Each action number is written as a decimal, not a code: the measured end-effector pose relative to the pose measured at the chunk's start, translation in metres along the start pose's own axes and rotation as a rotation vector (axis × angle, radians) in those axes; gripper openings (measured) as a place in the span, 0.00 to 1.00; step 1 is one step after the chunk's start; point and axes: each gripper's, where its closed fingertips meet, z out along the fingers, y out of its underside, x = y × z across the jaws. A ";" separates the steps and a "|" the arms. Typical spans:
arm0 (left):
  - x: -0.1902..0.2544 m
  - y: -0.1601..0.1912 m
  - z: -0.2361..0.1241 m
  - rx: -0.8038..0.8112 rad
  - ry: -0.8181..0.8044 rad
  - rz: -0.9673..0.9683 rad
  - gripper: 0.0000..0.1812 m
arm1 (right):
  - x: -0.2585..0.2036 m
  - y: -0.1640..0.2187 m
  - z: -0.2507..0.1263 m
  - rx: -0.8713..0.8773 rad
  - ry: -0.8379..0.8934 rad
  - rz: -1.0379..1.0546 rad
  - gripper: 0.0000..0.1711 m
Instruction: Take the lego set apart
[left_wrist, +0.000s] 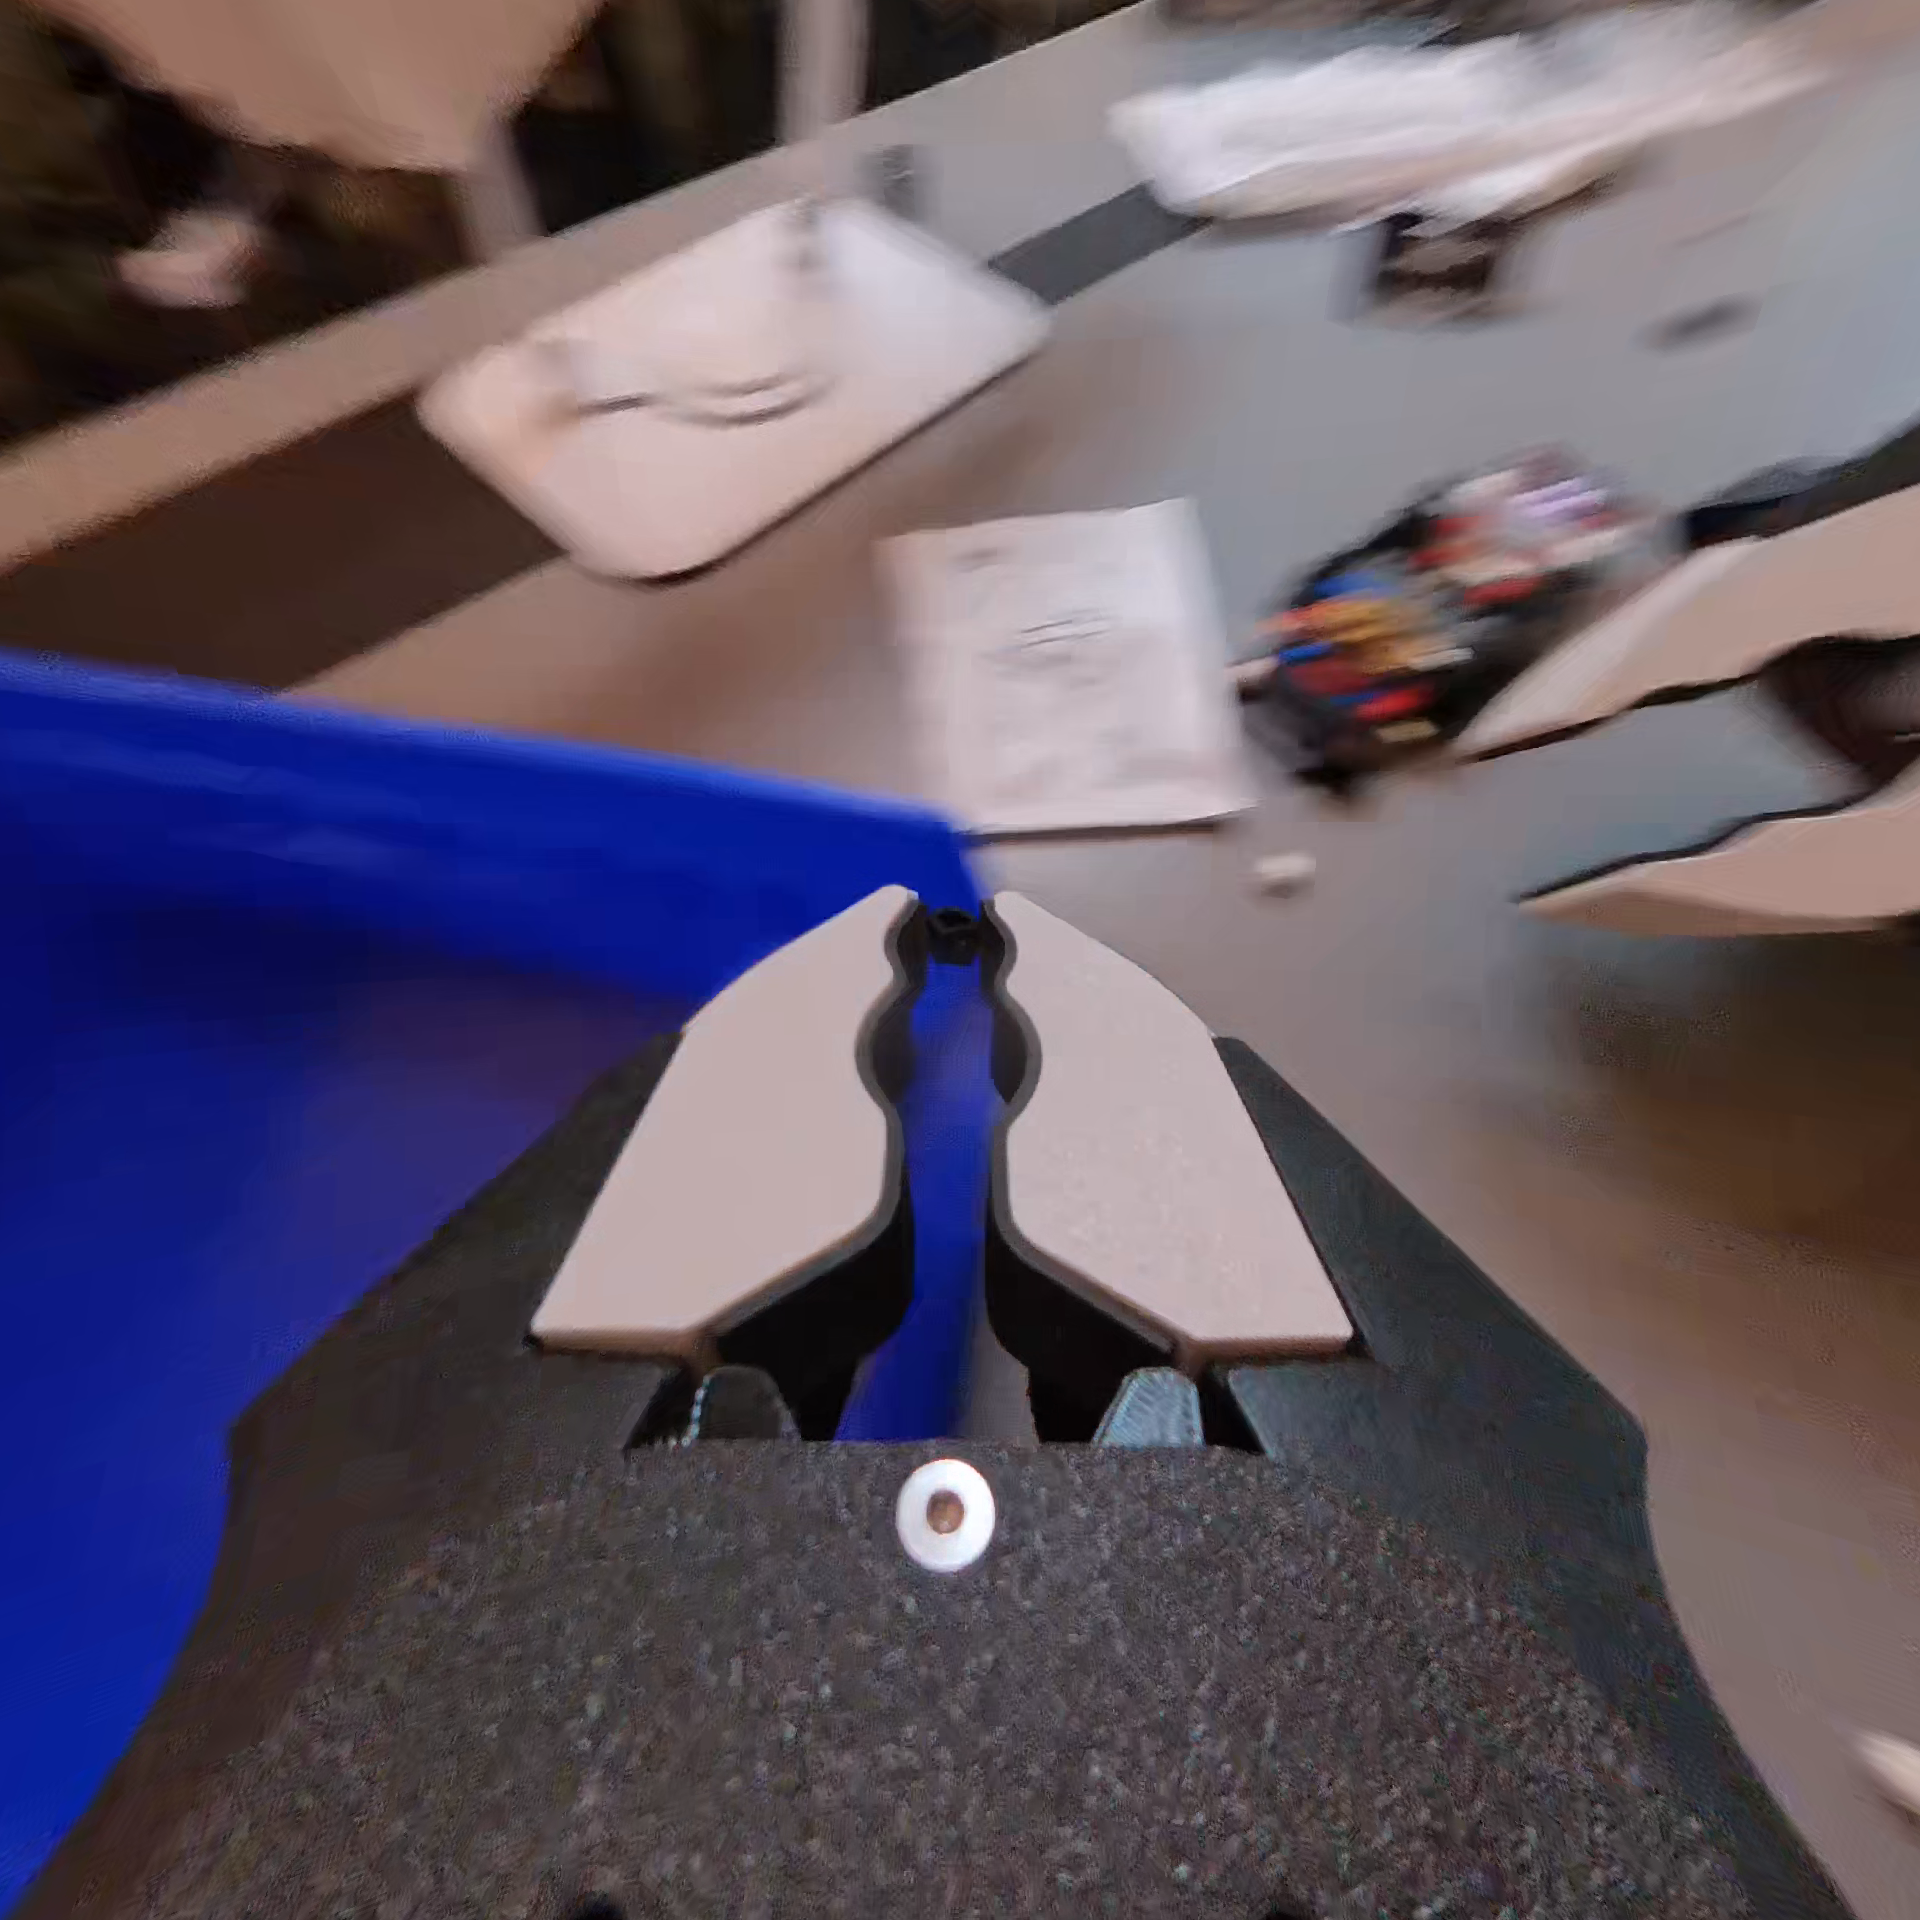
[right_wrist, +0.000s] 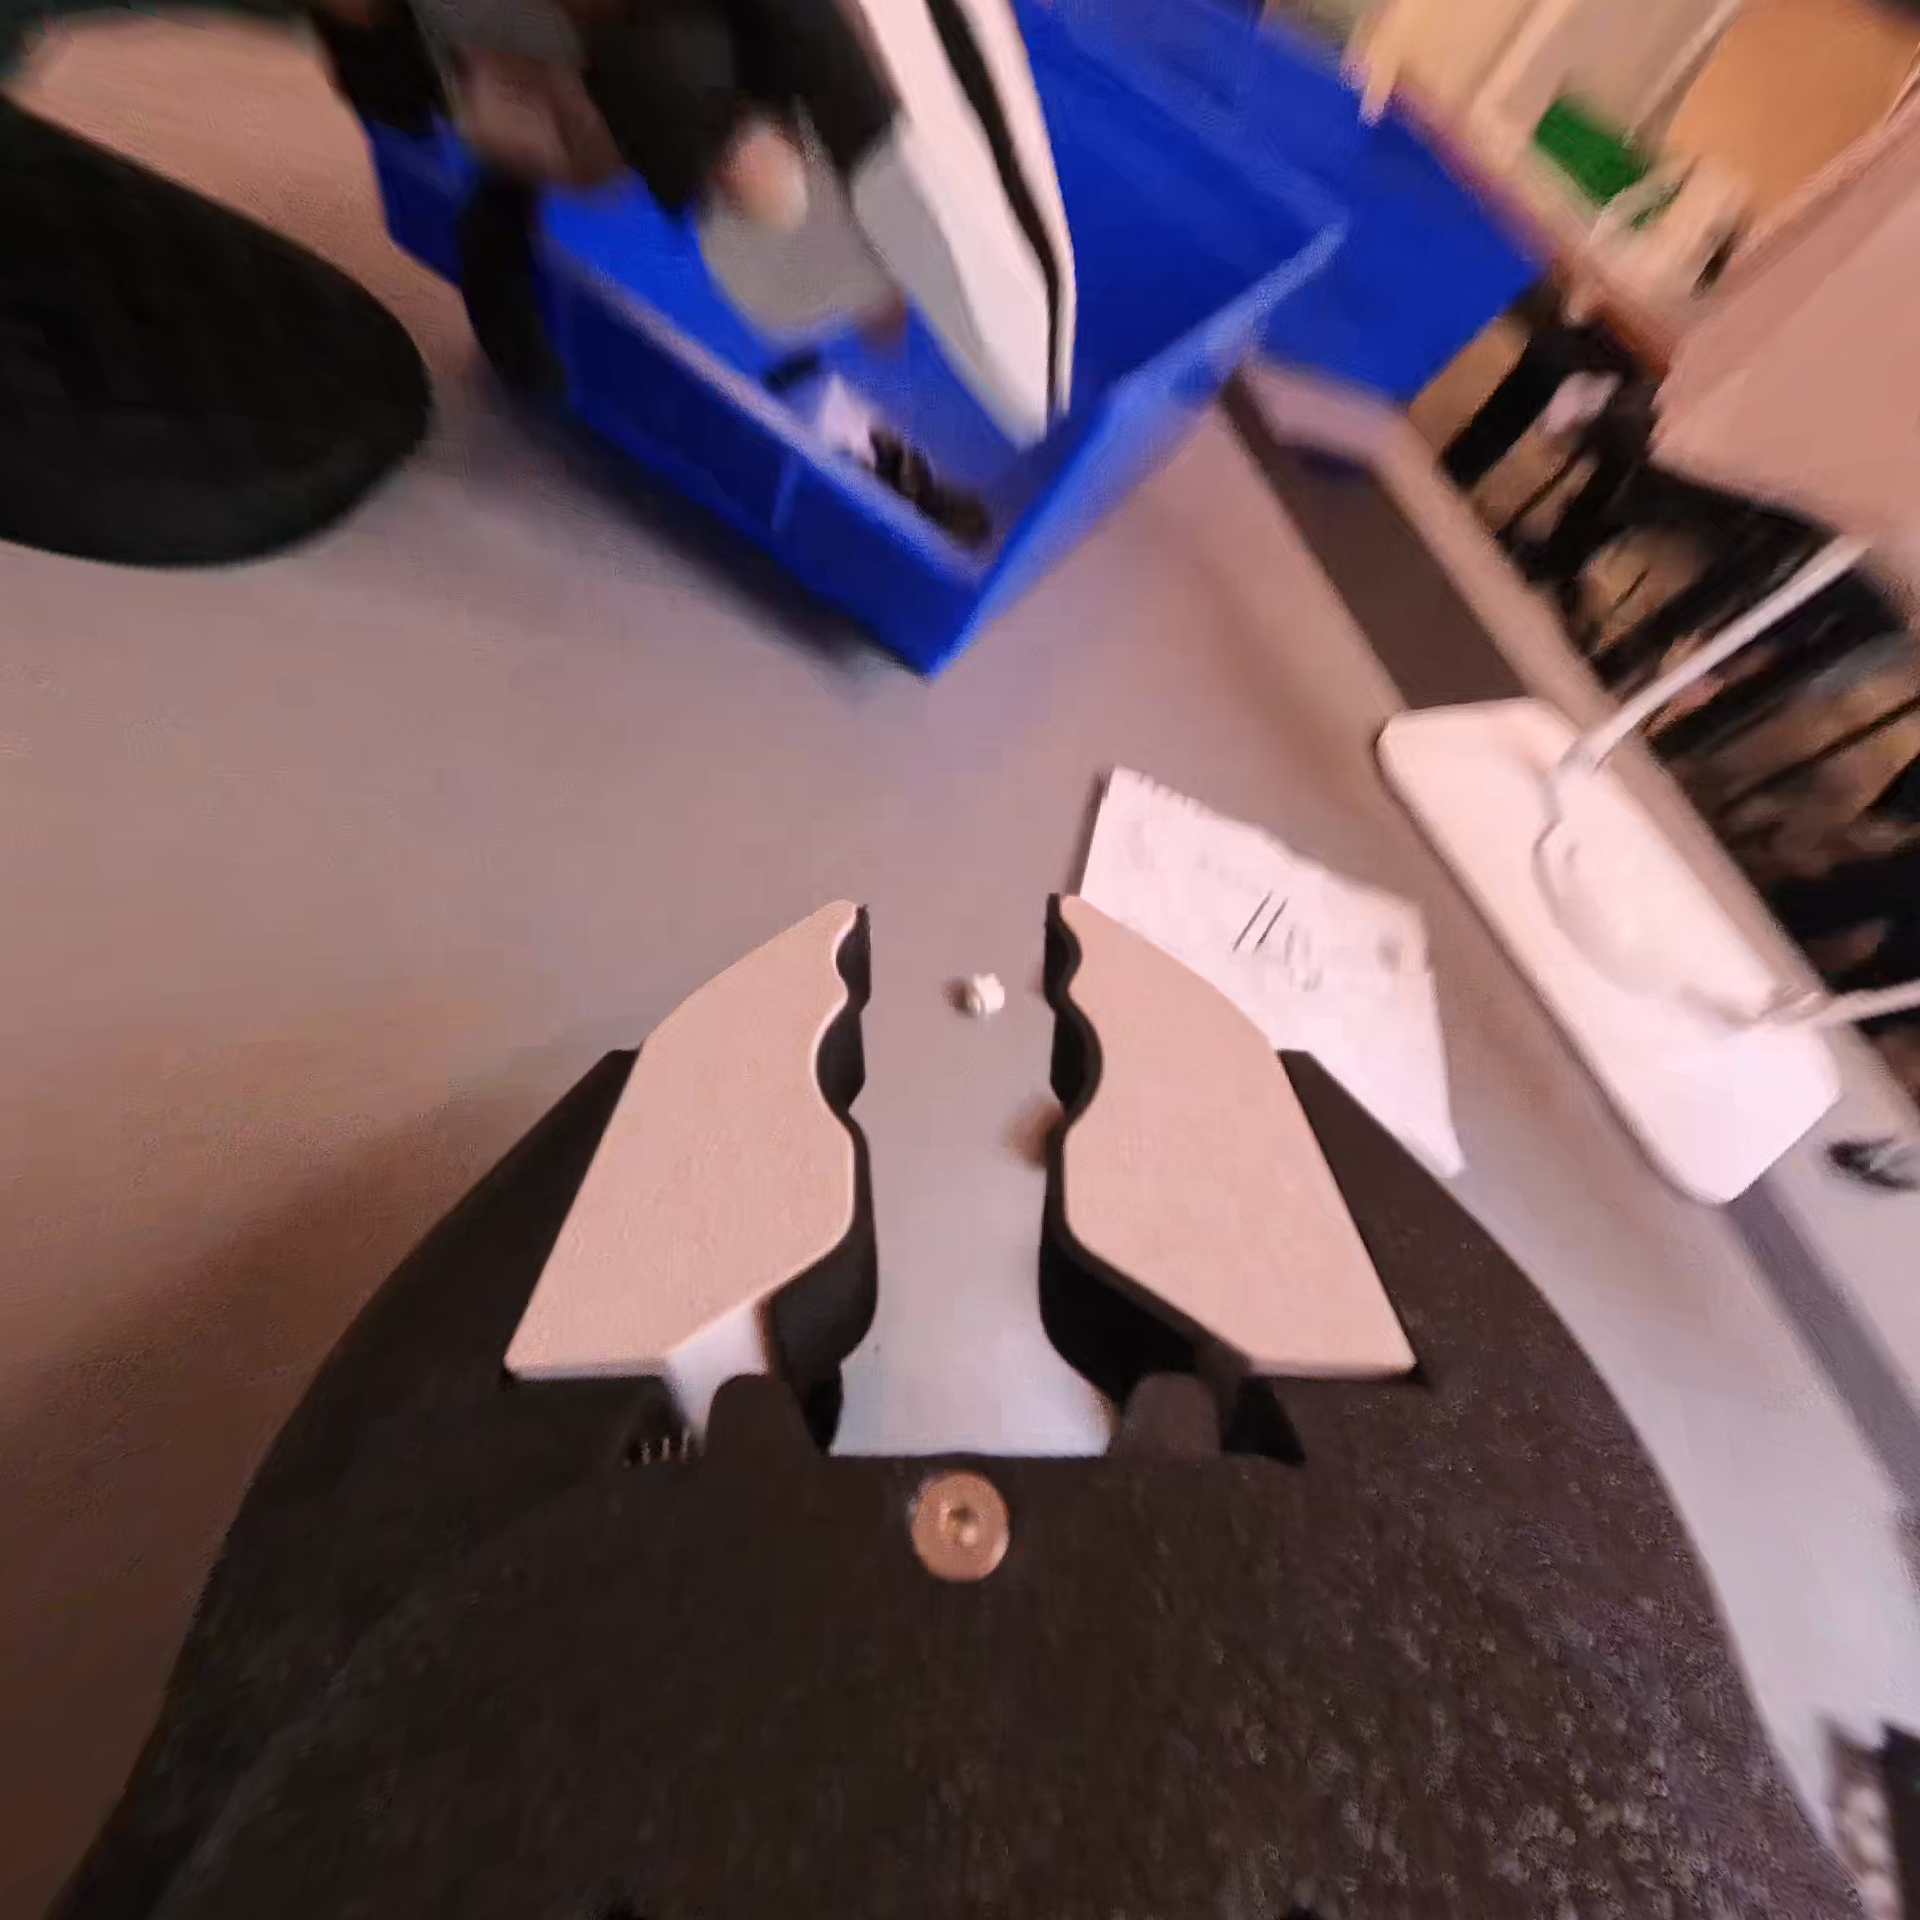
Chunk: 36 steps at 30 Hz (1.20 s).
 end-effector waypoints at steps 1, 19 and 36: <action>-0.021 0.008 -0.005 -0.048 -0.106 0.013 0.05 | 0.003 0.011 0.010 -0.074 -0.019 0.046 0.19; 0.108 -0.011 -0.015 0.032 0.821 -0.407 0.23 | -0.018 -0.058 0.004 0.222 -0.106 -0.068 0.05; -0.060 0.037 -0.014 -0.172 -0.224 -0.146 0.38 | -0.176 -0.030 -0.032 -0.062 -0.830 -0.097 0.19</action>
